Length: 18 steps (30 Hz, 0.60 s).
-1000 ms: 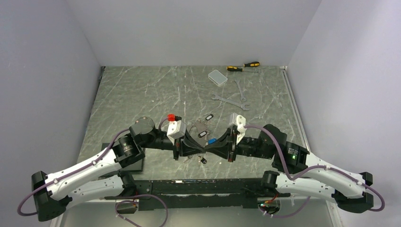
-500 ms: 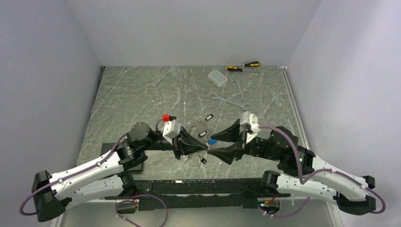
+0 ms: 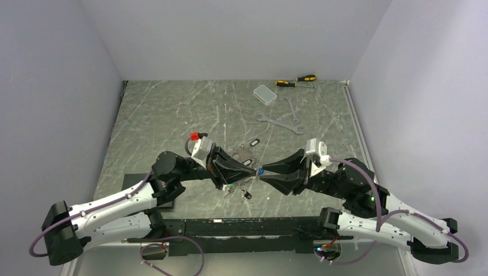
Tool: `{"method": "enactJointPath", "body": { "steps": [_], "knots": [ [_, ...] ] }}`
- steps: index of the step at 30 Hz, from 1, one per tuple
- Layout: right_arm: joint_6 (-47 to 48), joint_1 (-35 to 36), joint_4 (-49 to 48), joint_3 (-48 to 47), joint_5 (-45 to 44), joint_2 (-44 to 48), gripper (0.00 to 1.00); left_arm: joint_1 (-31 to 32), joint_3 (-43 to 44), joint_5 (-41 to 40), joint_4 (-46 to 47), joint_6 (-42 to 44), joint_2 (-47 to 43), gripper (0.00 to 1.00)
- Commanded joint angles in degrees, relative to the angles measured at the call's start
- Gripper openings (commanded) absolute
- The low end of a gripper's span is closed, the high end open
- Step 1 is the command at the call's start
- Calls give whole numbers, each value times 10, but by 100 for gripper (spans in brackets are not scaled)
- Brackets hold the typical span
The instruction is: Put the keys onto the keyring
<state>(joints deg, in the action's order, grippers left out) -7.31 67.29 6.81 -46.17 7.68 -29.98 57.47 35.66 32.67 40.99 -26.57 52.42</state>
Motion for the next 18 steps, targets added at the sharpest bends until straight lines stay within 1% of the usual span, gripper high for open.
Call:
{"method": "enactJointPath", "body": {
  "steps": [1, 6, 11, 18],
  "knots": [
    [20, 3, -21, -12, -6, -12, 38, 2, 3, -11, 72, -43, 5, 0],
    [27, 3, -31, -14, -5, -17, 32, 2, 6, -10, 86, -58, 13, 0],
    [25, 3, -48, -8, -11, -12, 26, 2, 8, -9, 80, -56, 15, 0],
    [29, 3, -38, -20, -11, -13, 26, 2, 9, -10, 73, -53, 14, 0]
  ]
}}
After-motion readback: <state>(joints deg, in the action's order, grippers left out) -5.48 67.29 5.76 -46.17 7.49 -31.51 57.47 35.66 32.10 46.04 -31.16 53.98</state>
